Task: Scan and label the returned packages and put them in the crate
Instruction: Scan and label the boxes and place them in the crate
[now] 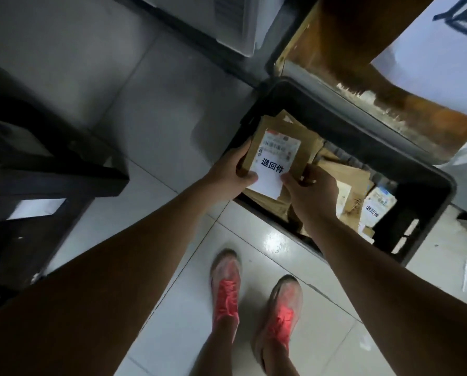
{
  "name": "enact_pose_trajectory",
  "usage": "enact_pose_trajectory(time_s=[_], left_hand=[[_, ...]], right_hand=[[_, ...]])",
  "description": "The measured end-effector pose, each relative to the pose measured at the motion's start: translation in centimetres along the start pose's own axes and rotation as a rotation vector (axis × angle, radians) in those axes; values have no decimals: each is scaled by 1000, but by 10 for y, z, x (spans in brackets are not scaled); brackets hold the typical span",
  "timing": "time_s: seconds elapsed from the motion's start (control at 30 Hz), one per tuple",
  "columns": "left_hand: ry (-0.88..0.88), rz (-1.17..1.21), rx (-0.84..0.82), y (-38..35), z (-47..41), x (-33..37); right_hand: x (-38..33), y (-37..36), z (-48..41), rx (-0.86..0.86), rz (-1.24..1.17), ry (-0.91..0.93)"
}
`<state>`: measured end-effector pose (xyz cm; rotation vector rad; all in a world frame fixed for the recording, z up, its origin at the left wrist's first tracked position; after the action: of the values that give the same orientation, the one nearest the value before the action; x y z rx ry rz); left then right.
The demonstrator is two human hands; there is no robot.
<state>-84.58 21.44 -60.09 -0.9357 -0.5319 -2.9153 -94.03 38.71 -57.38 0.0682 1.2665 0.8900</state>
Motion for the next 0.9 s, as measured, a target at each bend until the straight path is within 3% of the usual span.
enact_pose_trajectory(time_s=[0.3,0.57,0.7,0.8,0.9], left_hand=[[-87,-97,21,-11,-32,-6],[-52,-363,208,-1,6,26],[-146,-637,390,13,47,70],[-260,-864,516,22,94,117],[-324,-962,535,23,151,169]], right_hand=[[36,-8,-22,13,58,-10],[19,12,-16,-53,215,-50],[-15,56,3,-56,372,56],[-54,95,26,-159,562,160],[-94,145,57,-203,712,178]])
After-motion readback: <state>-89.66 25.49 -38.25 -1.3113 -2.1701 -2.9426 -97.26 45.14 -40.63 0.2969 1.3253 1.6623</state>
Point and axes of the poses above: each hand's wrist, its own z-axis away from the middle knuckle, its own y-axis out of the back of the hand, x = y × z, the point moved 8 cm from there along -z, towards the middle knuckle, and after that the axes turned 14 degrees about y, right-handed, at the moved point
